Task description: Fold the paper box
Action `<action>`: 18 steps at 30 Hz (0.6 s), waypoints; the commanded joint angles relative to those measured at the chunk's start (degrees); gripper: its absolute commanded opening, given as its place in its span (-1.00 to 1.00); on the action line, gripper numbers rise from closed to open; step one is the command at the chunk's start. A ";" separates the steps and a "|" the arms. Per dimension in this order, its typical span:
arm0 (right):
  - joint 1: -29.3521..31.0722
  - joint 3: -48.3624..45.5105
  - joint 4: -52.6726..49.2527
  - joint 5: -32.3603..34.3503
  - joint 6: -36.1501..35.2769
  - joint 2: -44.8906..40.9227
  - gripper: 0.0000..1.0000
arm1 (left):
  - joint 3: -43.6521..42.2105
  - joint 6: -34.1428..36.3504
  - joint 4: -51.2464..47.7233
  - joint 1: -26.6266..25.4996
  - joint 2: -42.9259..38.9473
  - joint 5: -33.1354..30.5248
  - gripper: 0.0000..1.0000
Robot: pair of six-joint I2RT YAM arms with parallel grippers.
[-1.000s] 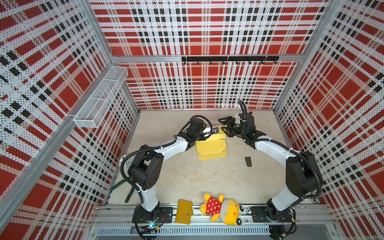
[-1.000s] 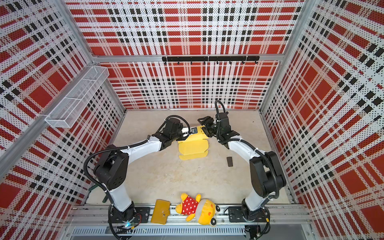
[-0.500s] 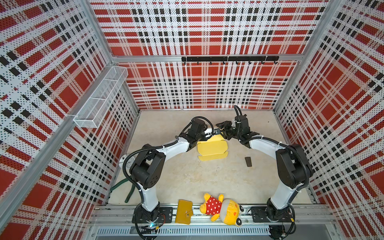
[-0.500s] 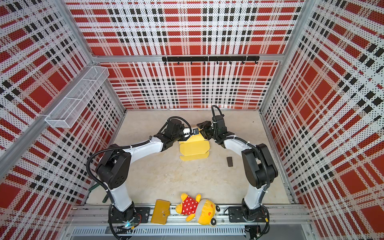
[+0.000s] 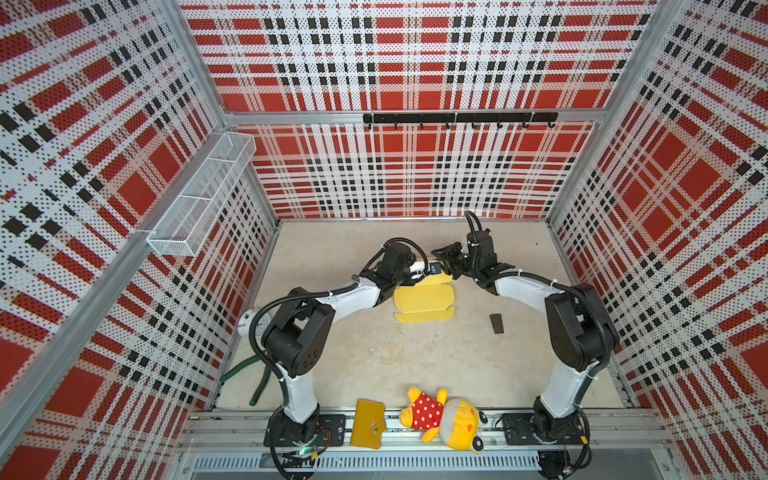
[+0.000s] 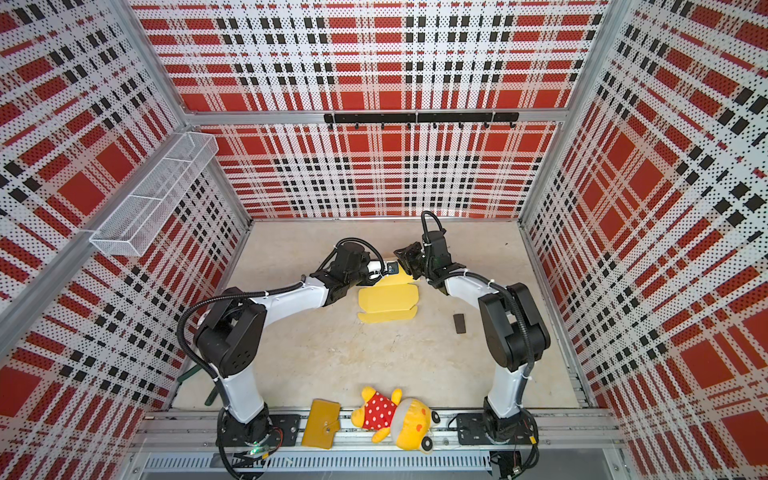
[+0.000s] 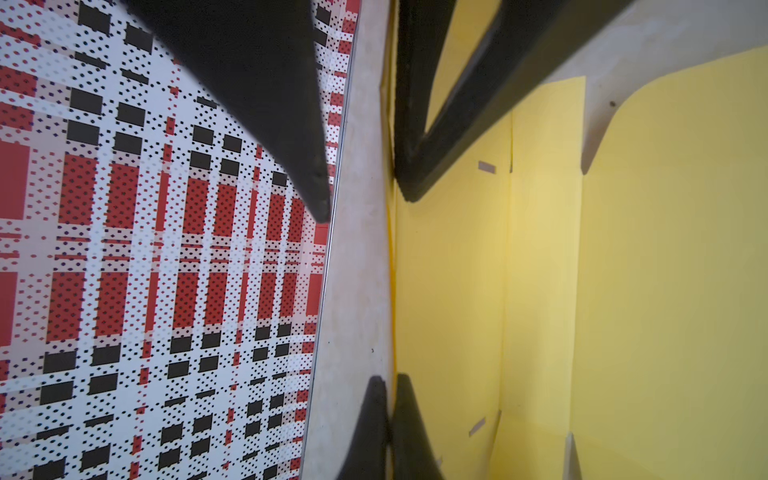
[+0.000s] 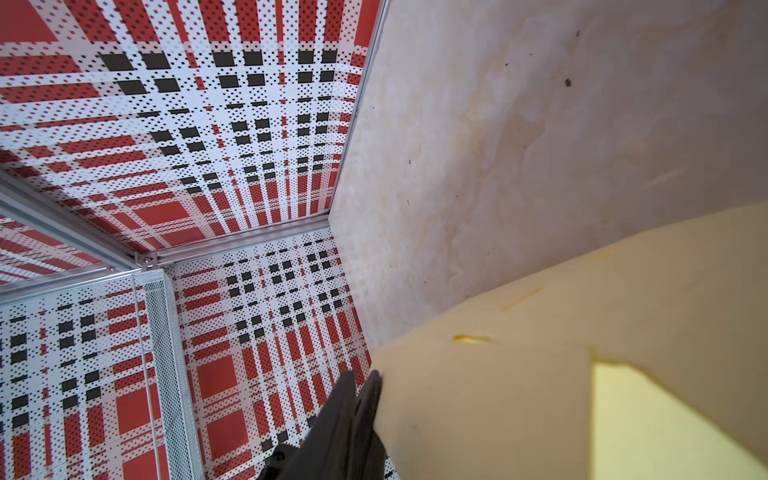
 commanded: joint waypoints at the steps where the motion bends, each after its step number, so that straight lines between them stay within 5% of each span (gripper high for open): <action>1: 0.31 1.92 2.27 1.35 0.08 1.28 -0.42 | -0.92 1.51 0.58 -0.60 1.04 1.03 -1.00; 9: 0.31 1.82 2.52 1.24 0.16 2.57 -0.68 | -1.03 1.69 0.55 -0.60 1.05 1.52 -0.92; 14: 0.21 1.74 1.77 1.21 -0.84 2.76 -0.78 | -0.30 0.62 -2.19 -0.61 -0.28 2.85 -0.36; 18: -0.04 1.55 1.46 0.63 -1.24 3.03 -0.83 | 6.02 -1.77 -19.69 0.11 -3.25 7.11 -0.02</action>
